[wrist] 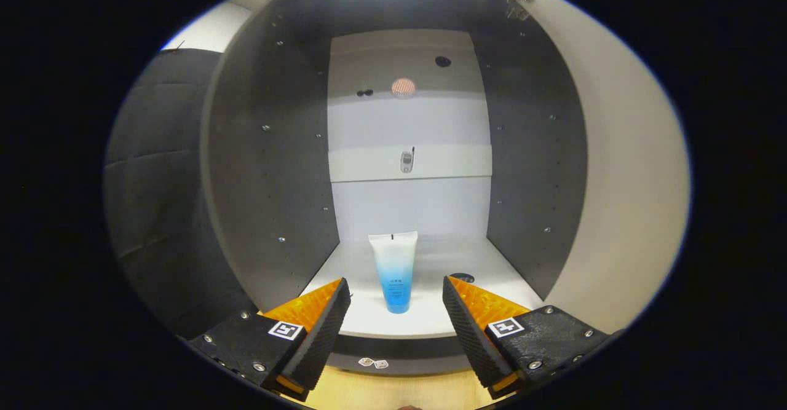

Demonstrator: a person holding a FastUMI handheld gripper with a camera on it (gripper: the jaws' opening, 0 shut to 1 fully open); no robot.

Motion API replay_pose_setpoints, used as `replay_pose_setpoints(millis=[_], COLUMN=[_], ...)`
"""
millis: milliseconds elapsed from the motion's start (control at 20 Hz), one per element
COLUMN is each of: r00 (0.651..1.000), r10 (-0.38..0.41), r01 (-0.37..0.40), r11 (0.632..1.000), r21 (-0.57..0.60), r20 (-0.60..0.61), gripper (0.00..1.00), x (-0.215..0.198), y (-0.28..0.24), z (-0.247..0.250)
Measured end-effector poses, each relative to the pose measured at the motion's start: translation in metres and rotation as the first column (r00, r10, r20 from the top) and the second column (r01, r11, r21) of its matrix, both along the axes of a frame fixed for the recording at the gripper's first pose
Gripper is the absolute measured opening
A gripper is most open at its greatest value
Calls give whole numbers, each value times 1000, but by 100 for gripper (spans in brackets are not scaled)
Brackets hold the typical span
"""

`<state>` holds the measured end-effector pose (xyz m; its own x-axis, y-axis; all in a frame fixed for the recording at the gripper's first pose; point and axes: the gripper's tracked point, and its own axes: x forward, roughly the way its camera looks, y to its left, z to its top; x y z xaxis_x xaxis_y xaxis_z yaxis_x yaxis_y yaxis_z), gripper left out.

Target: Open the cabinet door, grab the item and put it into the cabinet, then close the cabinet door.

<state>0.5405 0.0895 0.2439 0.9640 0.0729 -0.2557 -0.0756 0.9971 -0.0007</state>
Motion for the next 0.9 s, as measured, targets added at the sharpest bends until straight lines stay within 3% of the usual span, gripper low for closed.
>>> replay_pose_setpoints(millis=[300,900], r00=[997,997], r10=[14,40], r01=[-15,-43], r11=[1000,998], r21=[11,47], r20=[80,64], gripper=[94,94], x=[-80,-215], y=[-4,-18], z=[24,6])
